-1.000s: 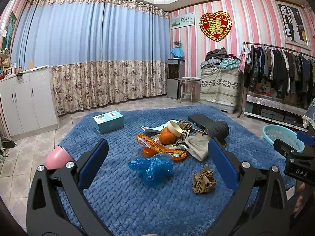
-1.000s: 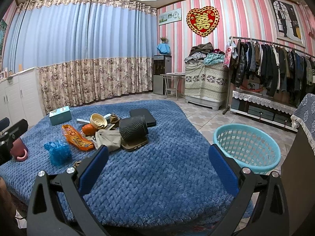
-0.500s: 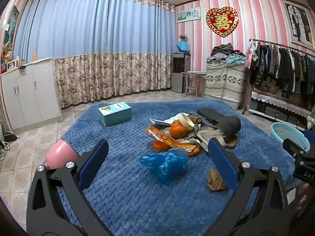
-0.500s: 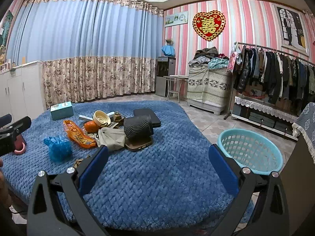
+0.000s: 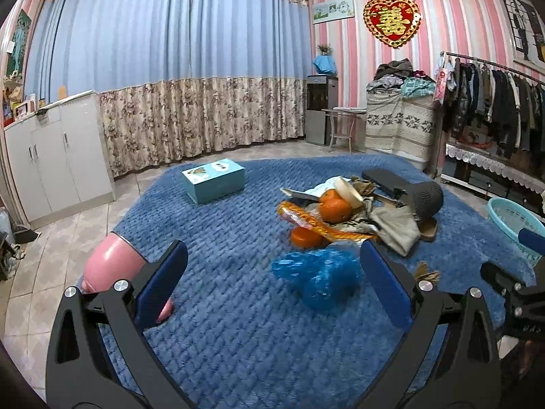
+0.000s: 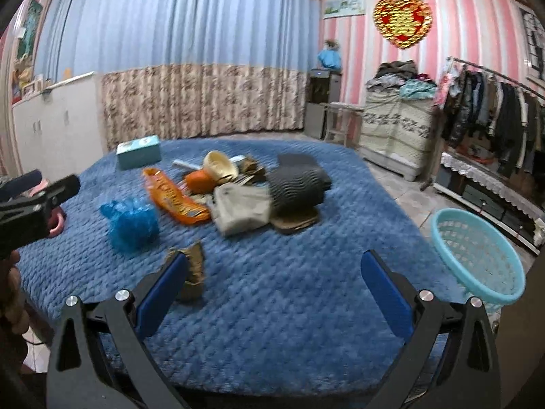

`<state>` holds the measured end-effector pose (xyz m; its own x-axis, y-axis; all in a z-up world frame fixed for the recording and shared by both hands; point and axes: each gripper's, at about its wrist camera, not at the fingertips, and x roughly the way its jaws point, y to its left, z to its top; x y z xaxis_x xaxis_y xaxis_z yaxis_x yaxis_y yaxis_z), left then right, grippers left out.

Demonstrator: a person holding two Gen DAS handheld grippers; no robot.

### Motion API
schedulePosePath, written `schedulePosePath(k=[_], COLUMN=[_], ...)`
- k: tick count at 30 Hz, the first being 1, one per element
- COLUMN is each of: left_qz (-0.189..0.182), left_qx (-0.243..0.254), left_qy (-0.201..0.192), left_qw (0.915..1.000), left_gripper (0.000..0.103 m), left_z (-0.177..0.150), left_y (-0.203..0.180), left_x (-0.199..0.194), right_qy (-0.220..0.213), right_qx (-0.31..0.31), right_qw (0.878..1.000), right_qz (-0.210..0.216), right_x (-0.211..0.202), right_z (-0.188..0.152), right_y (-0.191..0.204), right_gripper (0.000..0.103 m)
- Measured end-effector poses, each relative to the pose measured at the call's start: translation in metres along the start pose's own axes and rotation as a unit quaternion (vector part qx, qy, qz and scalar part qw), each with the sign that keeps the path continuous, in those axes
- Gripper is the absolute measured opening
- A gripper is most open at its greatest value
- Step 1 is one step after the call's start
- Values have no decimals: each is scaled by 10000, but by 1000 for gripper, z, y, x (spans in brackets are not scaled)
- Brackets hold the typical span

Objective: Collect trash
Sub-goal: 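Grasp the brown paper bag with the right tool while the left tool grasps the blue plastic bag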

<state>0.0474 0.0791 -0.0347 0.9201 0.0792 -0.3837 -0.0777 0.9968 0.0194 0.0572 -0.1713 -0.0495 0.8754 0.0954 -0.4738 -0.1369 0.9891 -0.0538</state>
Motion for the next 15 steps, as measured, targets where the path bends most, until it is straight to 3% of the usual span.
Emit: schedulePosePath(k=[9, 15], left_qz=[137, 171], left_qx=[-278, -521], left_qy=[-21, 50], left_qw=[9995, 9985], left_gripper=[98, 98], left_z=[3, 1], left_y=[32, 44], left_x=[4, 9], right_qy=[313, 653], right_qx=[-260, -465], right_qw=[9986, 9962], right_qz=[350, 352], right_x=[24, 49], right_z=[3, -2], right_y=[35, 50], right_gripper=[99, 98])
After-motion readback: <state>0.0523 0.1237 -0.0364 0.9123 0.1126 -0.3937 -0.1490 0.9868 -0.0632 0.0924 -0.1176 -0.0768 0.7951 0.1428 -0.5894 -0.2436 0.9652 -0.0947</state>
